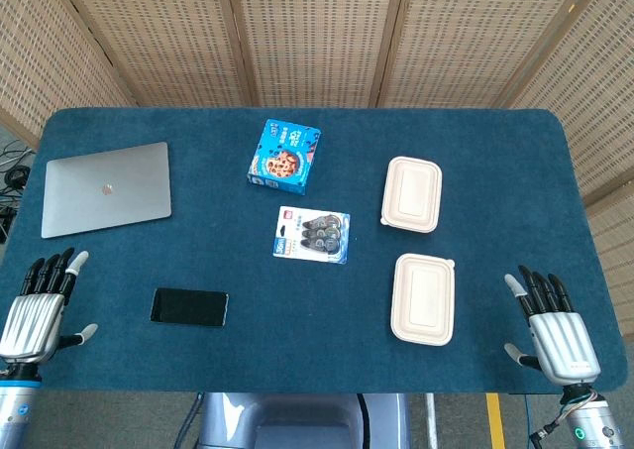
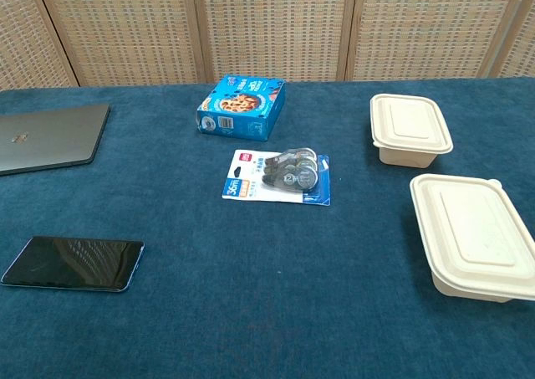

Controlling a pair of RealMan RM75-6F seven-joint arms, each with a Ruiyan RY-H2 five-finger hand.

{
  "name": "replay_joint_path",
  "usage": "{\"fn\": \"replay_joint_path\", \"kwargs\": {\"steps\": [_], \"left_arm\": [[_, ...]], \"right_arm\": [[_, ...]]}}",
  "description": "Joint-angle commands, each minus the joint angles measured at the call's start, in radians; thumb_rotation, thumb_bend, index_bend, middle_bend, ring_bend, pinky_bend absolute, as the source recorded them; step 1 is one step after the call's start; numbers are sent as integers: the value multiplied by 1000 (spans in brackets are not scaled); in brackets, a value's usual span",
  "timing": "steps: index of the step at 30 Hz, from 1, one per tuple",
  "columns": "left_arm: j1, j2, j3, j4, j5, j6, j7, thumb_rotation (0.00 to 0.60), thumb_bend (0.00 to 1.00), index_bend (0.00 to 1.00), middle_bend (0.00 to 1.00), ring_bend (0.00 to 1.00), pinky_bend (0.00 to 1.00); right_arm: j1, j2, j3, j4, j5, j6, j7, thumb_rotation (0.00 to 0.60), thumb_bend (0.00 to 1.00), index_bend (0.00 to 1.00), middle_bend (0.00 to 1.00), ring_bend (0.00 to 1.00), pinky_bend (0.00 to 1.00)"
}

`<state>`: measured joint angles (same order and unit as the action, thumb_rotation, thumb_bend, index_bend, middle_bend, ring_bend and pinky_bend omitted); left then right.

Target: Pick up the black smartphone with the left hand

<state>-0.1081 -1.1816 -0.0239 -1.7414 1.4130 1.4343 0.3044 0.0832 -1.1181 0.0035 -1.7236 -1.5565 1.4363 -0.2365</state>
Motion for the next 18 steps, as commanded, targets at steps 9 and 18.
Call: {"fn": "replay_joint_path", "kwargs": {"steps": [9,18], "left_arm": [[0,4,3,-5,4,-3,-7,600,95,22,0,0,0],[0,11,5,-11,12,-5,-24,600,95,22,0,0,0]], "right_arm": [[0,2,-1,2,4,-4,5,600,53,6,0,0,0],[-1,4,-2,-4,-1,0,3,600,53,6,0,0,0]]}}
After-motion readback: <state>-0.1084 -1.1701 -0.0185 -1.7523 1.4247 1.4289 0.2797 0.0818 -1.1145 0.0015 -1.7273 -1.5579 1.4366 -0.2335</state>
